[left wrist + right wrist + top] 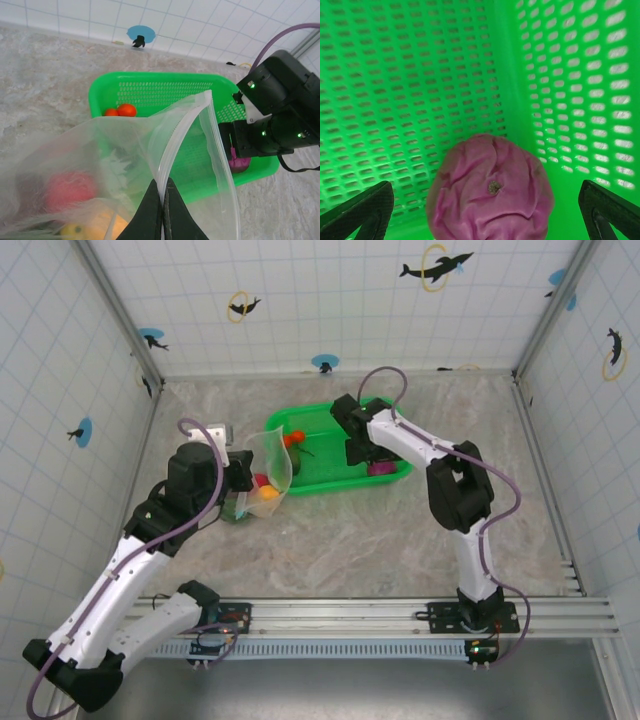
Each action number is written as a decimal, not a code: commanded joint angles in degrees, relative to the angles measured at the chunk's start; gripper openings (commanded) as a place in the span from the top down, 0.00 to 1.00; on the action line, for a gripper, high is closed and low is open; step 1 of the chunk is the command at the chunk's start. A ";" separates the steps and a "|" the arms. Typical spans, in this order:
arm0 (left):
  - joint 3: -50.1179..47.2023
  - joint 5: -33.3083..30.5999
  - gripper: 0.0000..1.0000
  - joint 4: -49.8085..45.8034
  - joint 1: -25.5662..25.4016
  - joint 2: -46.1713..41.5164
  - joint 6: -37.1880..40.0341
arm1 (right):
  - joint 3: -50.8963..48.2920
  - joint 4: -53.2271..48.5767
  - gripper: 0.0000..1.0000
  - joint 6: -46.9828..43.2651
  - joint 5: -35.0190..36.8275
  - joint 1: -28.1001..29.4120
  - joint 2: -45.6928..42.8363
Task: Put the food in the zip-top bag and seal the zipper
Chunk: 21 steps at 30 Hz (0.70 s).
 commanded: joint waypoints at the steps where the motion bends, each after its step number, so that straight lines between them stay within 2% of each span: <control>1: 0.08 -0.57 1.00 0.74 -0.20 -0.40 1.40 | -2.72 1.61 0.03 0.02 -1.54 -1.12 1.01; 7: -1.28 -0.78 1.00 1.57 -0.24 -0.34 1.18 | -5.91 7.41 0.07 -1.60 -4.81 -1.74 0.71; 11: -0.97 -0.23 1.00 1.69 -0.23 0.10 0.85 | -6.56 9.93 0.15 -2.33 -7.17 -2.36 1.73; 14: -0.62 -1.02 1.00 1.52 -0.19 -0.30 0.79 | -8.57 13.08 0.20 -3.87 -5.87 -2.43 0.71; 18: -0.57 -0.69 1.00 1.09 -0.23 -0.29 0.56 | -11.91 16.10 0.31 -4.22 -6.42 -3.23 -1.24; 20: -0.75 -0.63 1.00 1.08 -0.24 -0.33 0.38 | -12.56 16.20 0.43 -4.51 -6.85 -3.58 -1.69; 21: -0.92 -0.67 1.00 1.13 -0.18 -0.42 0.24 | -12.88 16.16 0.44 -4.54 -6.68 -3.72 -2.05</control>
